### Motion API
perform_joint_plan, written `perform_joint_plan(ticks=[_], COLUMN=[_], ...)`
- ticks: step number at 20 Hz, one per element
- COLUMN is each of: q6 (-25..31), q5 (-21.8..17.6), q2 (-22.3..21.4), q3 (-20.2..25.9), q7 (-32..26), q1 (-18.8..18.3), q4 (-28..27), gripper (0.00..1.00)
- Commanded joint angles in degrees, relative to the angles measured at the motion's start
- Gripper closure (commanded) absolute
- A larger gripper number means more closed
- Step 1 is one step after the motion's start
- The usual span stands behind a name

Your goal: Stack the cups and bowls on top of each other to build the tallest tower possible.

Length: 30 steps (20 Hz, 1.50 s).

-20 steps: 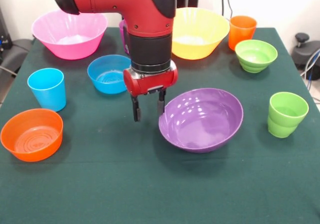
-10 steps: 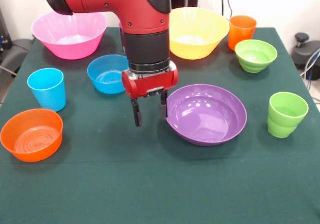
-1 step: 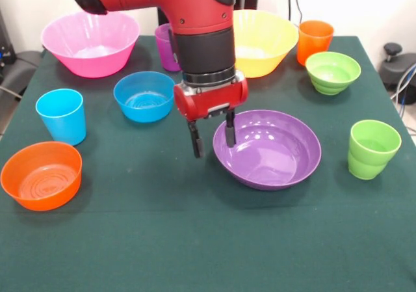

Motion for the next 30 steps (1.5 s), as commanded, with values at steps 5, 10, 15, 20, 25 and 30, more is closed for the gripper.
perform_joint_plan(ticks=[5, 10, 15, 20, 25, 30], q6=[2.7, 1.5, 0.6, 0.5, 1.5, 3.0], q5=[-2.5, -4.7, -4.4, -4.4, -3.6, -2.7], q2=[-1.9, 0.1, 1.0, 1.0, -0.6, -3.0], q3=[-1.9, -7.6, -11.2, -13.6, -13.2, -11.9], q7=[3.2, 5.6, 6.5, 5.5, 2.8, 0.3], q1=[5.9, 10.4, 13.0, 14.5, 13.5, 11.5], q4=[2.3, -1.6, -3.8, -4.7, -3.6, -1.6], gripper=[0.00, 0.00, 0.00, 0.00, 0.00, 0.00])
